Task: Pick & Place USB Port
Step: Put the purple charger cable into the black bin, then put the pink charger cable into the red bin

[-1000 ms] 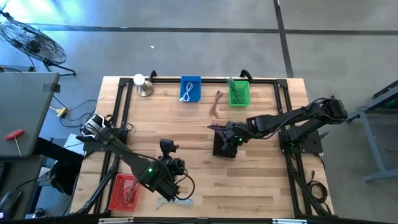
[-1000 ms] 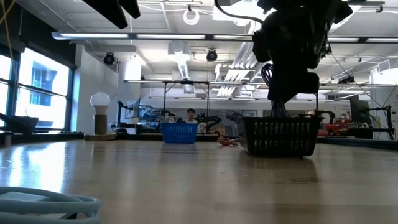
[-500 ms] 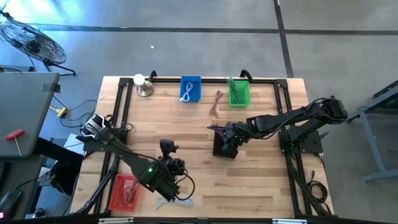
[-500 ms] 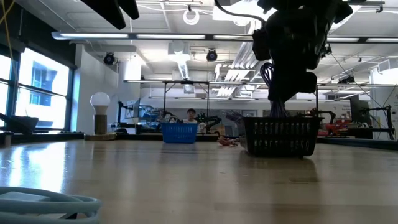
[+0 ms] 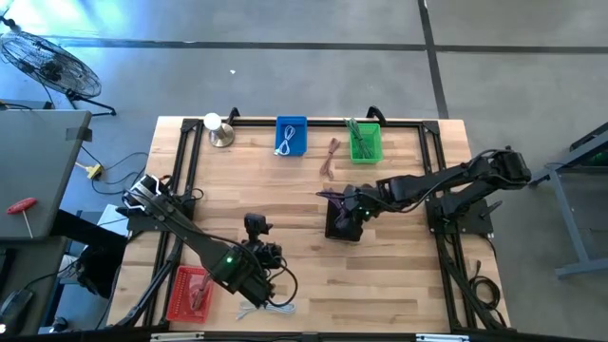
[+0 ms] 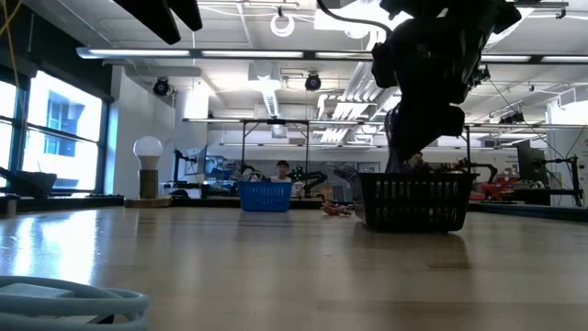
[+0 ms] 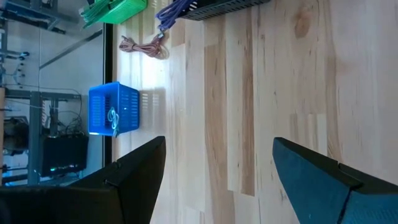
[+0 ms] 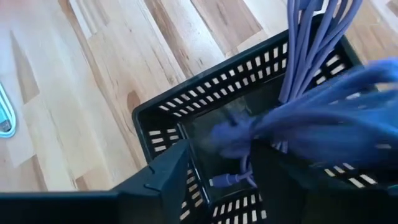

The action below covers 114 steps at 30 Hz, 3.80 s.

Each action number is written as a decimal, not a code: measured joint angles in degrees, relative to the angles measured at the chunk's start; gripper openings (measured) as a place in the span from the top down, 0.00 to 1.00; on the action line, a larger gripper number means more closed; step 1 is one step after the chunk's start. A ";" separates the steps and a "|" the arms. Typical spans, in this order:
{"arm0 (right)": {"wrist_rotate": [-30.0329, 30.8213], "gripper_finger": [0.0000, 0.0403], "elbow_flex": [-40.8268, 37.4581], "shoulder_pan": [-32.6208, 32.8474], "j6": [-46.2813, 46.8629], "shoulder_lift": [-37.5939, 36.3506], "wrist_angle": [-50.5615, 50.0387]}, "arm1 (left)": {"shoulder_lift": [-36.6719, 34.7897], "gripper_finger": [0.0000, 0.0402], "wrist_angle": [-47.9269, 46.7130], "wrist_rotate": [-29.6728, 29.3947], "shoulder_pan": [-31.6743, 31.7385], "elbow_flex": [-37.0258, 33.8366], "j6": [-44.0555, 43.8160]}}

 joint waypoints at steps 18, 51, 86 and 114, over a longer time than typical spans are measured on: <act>-12.12 0.50 0.00 -3.89 1.03 -7.08 0.41 | 0.00 0.28 -11.81 0.20 0.00 0.02 -0.73; -5.58 0.50 53.71 -40.88 -60.11 -3.03 -21.80 | -0.57 0.28 -6.89 -3.20 25.24 0.02 10.14; -0.17 0.50 53.44 -37.88 -92.40 30.87 -38.43 | -0.48 0.28 0.13 0.21 29.99 -8.25 9.89; -7.38 0.56 46.70 -38.02 -92.77 31.53 -28.14 | -0.48 0.28 -3.04 3.26 29.99 -8.41 7.30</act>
